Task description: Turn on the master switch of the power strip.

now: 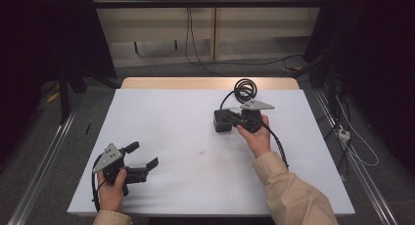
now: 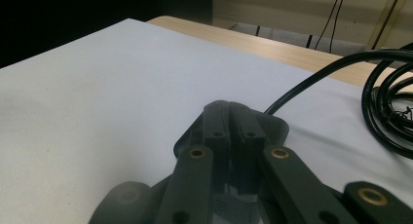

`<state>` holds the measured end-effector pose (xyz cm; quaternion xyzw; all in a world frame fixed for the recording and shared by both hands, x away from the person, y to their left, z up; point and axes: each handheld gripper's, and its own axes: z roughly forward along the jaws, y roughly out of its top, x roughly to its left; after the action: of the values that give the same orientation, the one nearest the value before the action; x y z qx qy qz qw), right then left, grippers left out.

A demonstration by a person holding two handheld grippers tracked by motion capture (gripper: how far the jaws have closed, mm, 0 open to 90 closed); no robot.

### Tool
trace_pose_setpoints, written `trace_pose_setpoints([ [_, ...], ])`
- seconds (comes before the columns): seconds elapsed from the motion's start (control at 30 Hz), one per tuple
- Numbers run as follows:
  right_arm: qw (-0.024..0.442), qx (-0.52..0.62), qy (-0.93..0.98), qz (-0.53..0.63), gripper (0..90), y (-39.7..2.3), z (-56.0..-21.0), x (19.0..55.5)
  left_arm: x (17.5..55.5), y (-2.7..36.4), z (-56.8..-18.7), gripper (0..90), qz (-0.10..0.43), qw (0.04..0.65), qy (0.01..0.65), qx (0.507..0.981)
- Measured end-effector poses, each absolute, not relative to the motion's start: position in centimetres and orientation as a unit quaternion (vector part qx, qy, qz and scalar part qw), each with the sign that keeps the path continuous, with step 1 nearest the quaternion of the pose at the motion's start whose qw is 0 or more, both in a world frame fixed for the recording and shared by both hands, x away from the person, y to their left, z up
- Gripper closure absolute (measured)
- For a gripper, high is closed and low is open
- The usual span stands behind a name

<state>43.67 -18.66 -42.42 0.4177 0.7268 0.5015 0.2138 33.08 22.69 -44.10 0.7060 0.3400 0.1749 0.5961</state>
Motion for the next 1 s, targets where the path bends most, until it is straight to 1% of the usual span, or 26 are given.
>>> trace_pose_setpoints([
  [1.0, 0.211, 0.406, 0.737, 0.497, 90.0, -18.09, -42.43, 44.31, 33.05, 22.76, -44.08, 2.7, 0.175, 0.597, 0.339, 0.705],
])
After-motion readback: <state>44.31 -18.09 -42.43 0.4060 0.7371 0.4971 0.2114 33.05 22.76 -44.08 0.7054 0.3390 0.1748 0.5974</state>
